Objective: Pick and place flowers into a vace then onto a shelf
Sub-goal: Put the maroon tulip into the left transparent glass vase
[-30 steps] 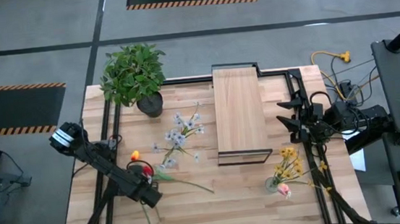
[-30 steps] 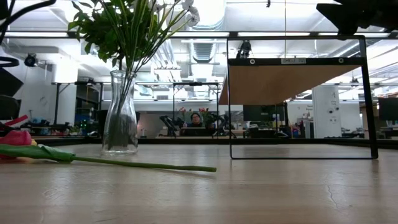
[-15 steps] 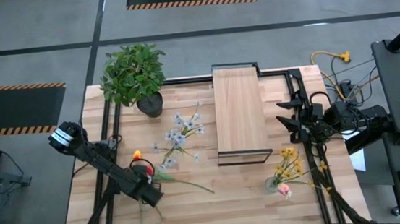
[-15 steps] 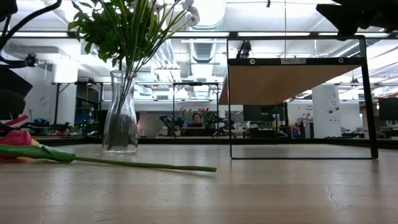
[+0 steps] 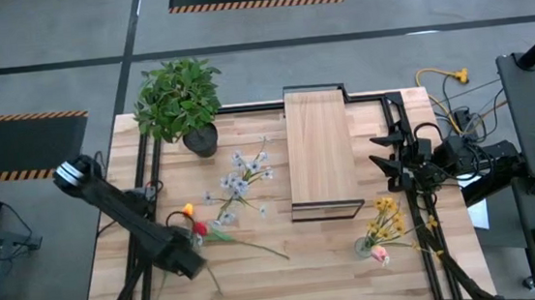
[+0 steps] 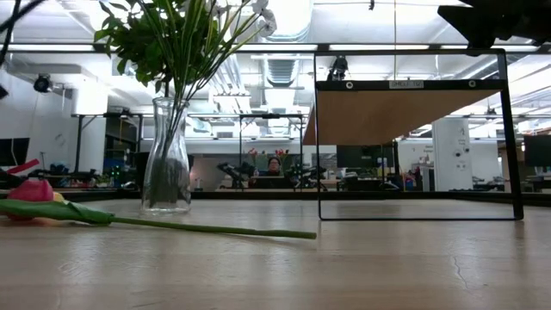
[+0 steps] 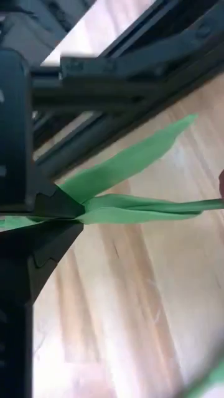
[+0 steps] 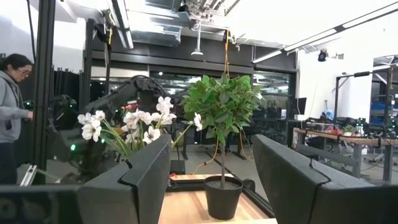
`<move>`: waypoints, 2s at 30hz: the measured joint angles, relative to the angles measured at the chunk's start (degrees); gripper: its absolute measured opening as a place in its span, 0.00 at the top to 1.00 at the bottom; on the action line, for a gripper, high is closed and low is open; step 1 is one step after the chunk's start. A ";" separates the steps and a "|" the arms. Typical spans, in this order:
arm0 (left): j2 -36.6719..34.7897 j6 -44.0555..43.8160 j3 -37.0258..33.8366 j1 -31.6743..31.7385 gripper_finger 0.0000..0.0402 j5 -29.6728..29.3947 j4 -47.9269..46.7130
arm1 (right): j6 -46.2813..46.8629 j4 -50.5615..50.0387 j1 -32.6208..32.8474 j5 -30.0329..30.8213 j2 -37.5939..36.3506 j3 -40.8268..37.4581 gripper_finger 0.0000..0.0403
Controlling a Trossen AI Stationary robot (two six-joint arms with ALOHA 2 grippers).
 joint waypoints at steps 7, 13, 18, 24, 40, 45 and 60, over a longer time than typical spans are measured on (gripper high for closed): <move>-9.73 5.25 0.00 -0.92 1.00 -8.58 0.04 | 0.00 0.00 -0.01 0.00 0.00 0.00 0.46; -16.39 11.00 0.04 -0.81 1.00 -15.76 -0.04 | 0.00 -0.01 0.00 0.00 0.04 0.00 0.46; -20.83 18.39 0.04 -0.81 1.00 -23.78 -0.08 | 0.72 -0.03 -0.01 0.00 0.07 0.00 0.46; -27.34 26.43 0.05 -0.78 1.00 -35.44 -0.08 | 2.60 -0.87 -0.01 0.00 0.07 0.00 0.46; -36.68 63.75 0.19 -0.78 1.00 -68.75 9.77 | 6.35 -2.65 0.00 -0.10 0.11 0.00 0.46; -37.82 71.77 1.67 -0.78 1.00 -76.29 9.66 | 7.14 -2.71 0.00 -0.33 0.11 0.00 0.46; -34.21 86.01 7.03 -0.72 1.00 -100.33 21.82 | 6.89 -2.91 0.00 -0.48 0.09 0.00 0.46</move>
